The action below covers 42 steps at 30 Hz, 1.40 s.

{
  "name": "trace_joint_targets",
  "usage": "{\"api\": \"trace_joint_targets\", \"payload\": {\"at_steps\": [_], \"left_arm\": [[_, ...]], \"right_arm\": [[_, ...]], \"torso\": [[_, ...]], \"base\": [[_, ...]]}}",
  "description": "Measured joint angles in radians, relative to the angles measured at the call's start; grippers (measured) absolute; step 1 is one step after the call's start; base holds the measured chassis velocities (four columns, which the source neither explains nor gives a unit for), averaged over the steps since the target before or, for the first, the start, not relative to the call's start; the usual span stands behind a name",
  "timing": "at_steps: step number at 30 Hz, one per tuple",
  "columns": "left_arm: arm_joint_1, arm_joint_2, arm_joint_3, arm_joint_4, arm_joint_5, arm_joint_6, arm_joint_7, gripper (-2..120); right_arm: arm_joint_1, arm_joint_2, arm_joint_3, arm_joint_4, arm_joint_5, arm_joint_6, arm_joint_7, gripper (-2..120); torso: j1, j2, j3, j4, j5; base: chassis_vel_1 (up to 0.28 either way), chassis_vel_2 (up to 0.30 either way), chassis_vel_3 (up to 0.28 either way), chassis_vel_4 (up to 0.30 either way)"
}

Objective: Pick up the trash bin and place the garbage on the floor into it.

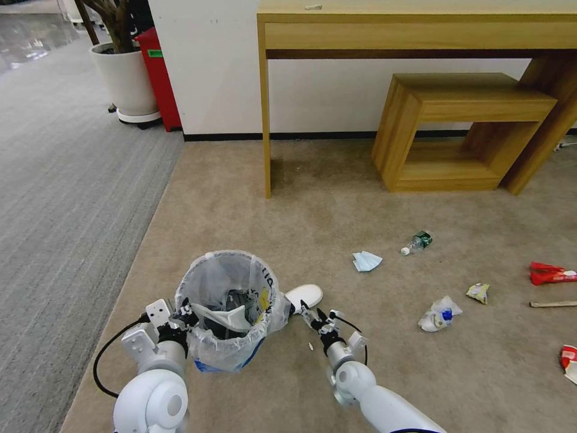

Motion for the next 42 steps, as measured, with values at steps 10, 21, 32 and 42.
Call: {"api": "trace_joint_targets", "payload": {"at_steps": [10,21,32,42], "left_arm": [[0.015,0.010,-0.001,-0.014,-0.001,-0.009,0.000,1],[0.015,0.010,0.002,-0.010,-0.001,-0.015,0.001,1],[0.015,0.018,-0.001,-0.014,-0.012,-0.015,0.001,1],[0.017,0.015,0.003,-0.023,-0.012,-0.018,0.002,1]], "right_arm": [[0.021,0.036,0.083,-0.088,0.037,-0.066,-0.099,82],[0.067,0.069,0.103,-0.188,0.023,-0.082,-0.130,91],[0.090,0.111,0.116,-0.264,-0.011,-0.087,-0.140,91],[0.128,0.142,0.101,-0.288,-0.033,-0.094,-0.121,89]], "torso": [[0.000,0.000,0.000,-0.0001,0.0000],[0.000,0.000,0.000,0.0000,-0.0002],[0.000,0.000,0.000,0.0000,-0.0001],[0.000,0.000,0.000,0.0001,-0.0001]], "base": [[0.000,0.000,0.000,0.000],[0.000,0.000,0.000,0.000],[0.000,0.000,0.000,0.000],[0.000,0.000,0.000,0.000]]}}
